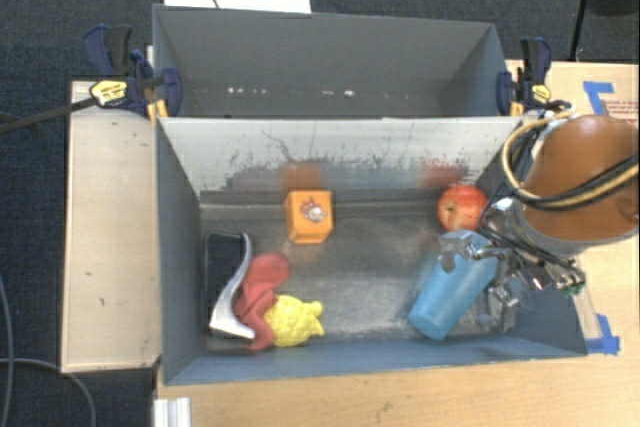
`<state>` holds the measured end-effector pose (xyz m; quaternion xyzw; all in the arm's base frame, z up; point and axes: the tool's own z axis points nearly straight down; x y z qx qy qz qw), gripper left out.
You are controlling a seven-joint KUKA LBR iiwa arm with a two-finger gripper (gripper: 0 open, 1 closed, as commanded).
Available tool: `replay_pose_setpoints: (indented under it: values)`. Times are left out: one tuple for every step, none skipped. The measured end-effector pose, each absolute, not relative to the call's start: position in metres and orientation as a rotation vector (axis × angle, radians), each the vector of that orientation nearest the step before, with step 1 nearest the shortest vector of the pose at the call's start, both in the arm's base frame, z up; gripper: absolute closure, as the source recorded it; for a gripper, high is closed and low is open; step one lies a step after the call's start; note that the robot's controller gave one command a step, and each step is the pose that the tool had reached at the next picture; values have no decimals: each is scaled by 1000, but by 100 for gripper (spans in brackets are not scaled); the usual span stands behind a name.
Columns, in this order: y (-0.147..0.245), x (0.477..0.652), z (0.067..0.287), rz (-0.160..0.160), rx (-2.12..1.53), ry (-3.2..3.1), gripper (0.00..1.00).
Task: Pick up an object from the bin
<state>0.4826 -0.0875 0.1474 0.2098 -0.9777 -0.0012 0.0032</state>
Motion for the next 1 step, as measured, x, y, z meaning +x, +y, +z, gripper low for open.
replay_pose_setpoints:
  values:
    - [-81,483,88,-1,1179,-2931,0]
